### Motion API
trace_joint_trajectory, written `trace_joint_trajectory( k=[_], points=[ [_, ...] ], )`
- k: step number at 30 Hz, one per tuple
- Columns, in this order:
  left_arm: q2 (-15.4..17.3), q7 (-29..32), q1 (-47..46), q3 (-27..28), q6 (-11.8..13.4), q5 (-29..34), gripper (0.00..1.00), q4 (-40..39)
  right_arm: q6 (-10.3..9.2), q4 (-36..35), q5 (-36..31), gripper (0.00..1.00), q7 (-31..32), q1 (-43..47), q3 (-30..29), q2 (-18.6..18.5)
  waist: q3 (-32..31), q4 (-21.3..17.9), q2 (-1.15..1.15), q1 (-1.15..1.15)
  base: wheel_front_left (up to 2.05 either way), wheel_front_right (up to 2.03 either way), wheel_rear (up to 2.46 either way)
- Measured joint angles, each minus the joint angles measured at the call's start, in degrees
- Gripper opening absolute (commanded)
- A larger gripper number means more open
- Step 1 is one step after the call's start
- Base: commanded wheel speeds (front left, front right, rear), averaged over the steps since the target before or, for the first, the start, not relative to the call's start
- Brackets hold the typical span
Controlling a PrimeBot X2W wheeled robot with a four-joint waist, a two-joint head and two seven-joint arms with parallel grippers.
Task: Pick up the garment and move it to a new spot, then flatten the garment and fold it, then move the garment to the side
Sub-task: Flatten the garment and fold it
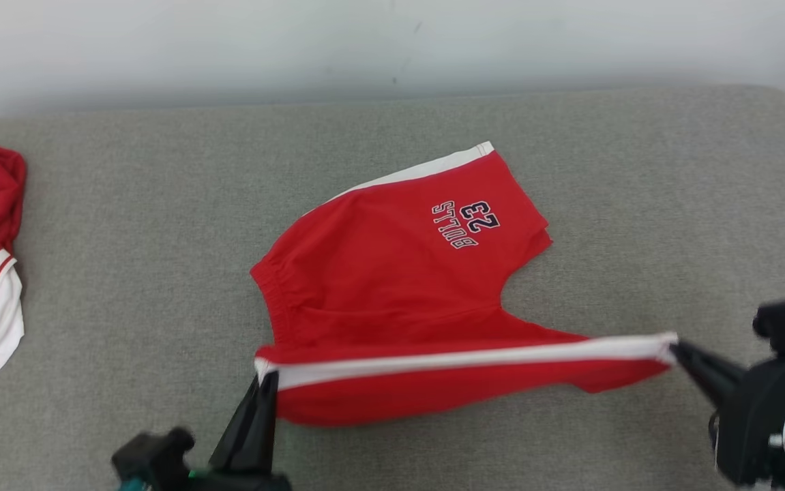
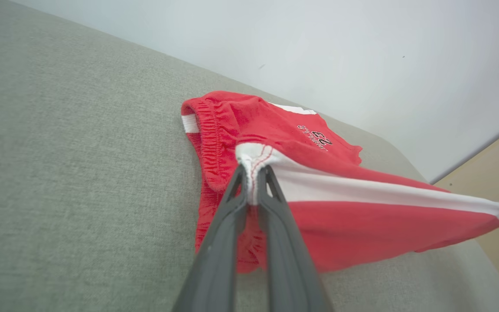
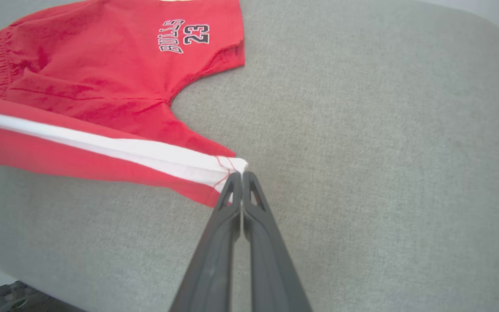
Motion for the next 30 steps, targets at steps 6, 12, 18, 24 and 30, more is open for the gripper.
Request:
trace_joint_trajectory(
  k=[6, 12, 18, 24, 30],
  points=[
    [-2.7, 2.1, -9.6, -0.8, 0.1, 0.4, 0.0, 6.1, 0.0, 11.2, 0.5, 0.0, -6.6, -12.9, 5.0, -5.6, 1.6, 1.7, 0.0, 0.0, 0.0, 0.0, 0.0],
    [-5.2, 2.5, -18.1, -0.7, 0.5, 1.0, 0.0, 12.6, 0.01, 21.9, -0.4, 0.0, -14.6, -25.6, 11.7, -9.0, 4.1, 3.8, 0.0, 0.0, 0.0, 0.0, 0.0],
    [-7.3, 2.6, -24.9, -1.5, 0.5, 1.8, 0.0, 18.2, 0.01, 31.3, -0.7, 0.0, -20.6, -36.2, 18.3, -10.9, 6.8, 6.0, 0.0, 0.01, 0.0, 0.0, 0.0],
    [-8.6, 2.9, -31.2, -1.6, 1.0, 2.2, 0.0, 22.0, 0.01, 38.9, -1.0, 0.0, -24.5, -44.9, 23.2, -10.7, 9.6, 7.9, 0.01, 0.0, 0.0, 0.0, 0.0],
    [-9.7, 3.8, -36.1, -3.0, 1.0, 2.8, 0.0, 24.6, 0.0, 45.9, -2.0, 0.0, -27.2, -51.4, 26.9, -10.1, 11.9, 9.6, 0.01, 0.0, 0.0, 0.0, 0.0]
  ],
)
